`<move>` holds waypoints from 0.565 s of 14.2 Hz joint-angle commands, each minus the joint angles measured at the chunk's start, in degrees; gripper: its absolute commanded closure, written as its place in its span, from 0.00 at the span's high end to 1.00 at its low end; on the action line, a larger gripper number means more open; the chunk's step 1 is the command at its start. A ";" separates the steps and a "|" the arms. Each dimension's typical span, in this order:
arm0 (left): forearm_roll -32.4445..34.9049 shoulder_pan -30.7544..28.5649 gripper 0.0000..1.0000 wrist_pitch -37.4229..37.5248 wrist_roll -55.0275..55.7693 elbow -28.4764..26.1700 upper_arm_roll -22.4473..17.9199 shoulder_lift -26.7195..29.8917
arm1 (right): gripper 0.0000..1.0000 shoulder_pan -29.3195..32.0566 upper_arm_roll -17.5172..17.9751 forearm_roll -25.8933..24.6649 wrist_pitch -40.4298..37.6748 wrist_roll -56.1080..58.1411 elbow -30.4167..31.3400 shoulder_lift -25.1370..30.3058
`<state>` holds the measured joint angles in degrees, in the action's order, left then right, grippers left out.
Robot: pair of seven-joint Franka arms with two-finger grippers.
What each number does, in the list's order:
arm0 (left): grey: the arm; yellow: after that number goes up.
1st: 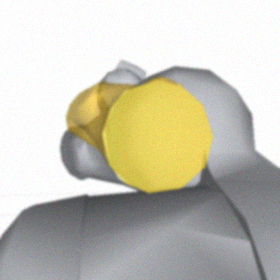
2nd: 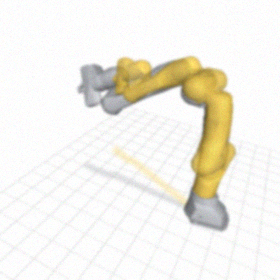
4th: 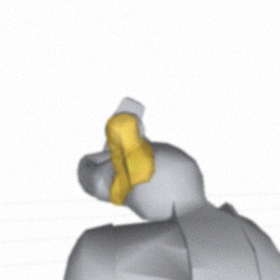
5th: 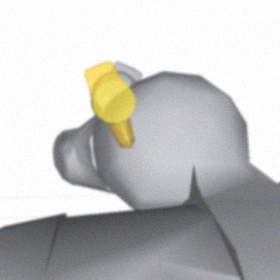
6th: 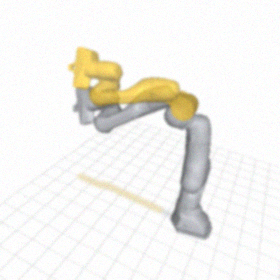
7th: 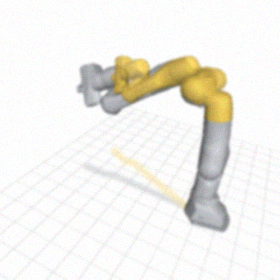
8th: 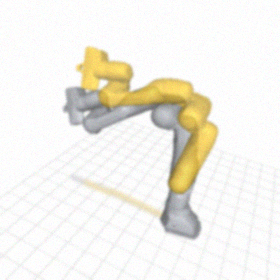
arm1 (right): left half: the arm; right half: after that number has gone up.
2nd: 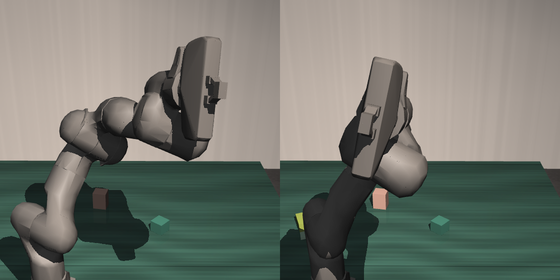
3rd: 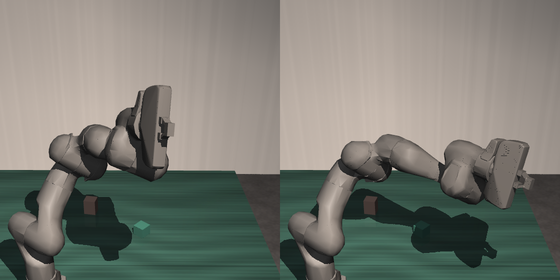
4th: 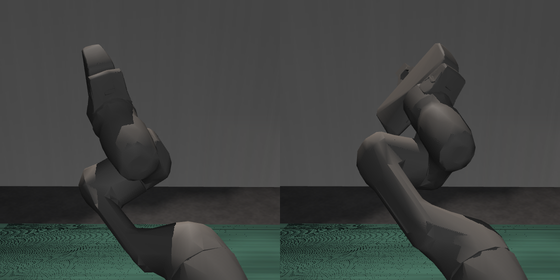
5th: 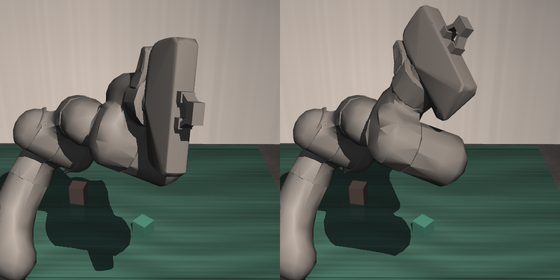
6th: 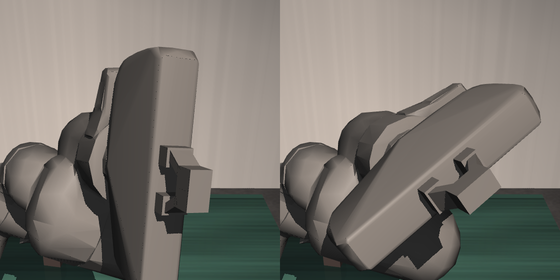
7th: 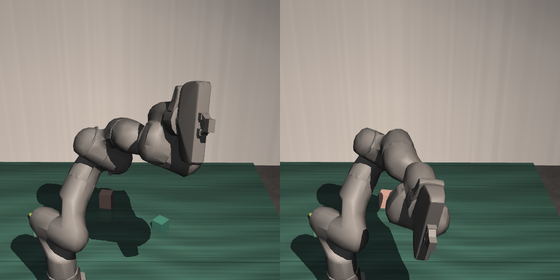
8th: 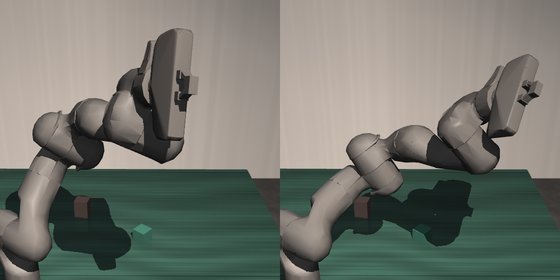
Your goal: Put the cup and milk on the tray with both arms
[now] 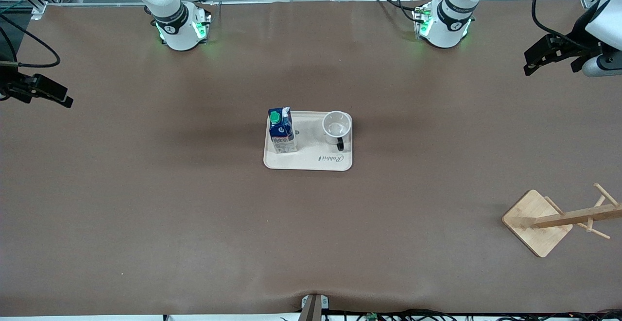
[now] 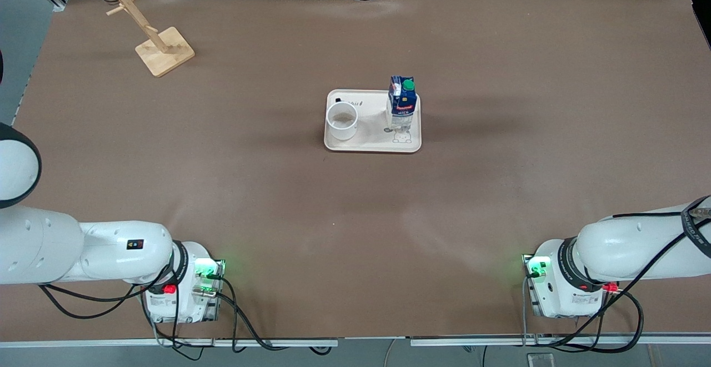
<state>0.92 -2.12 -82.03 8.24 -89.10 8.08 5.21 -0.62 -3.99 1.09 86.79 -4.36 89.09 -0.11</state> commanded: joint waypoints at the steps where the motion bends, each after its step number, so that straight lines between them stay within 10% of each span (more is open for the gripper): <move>1: -1.18 -0.52 1.00 0.73 -1.04 -0.02 -0.08 1.03 | 1.00 -0.88 -0.67 -0.47 0.04 1.19 0.29 0.73; 8: -0.65 -0.52 1.00 0.73 -0.95 0.95 -0.35 0.51 | 1.00 -1.05 -0.59 -0.83 0.04 2.60 0.30 0.73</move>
<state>0.88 -2.31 -82.03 8.24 -88.57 7.82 5.21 -0.88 -4.17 1.09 86.80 -2.51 89.09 -0.11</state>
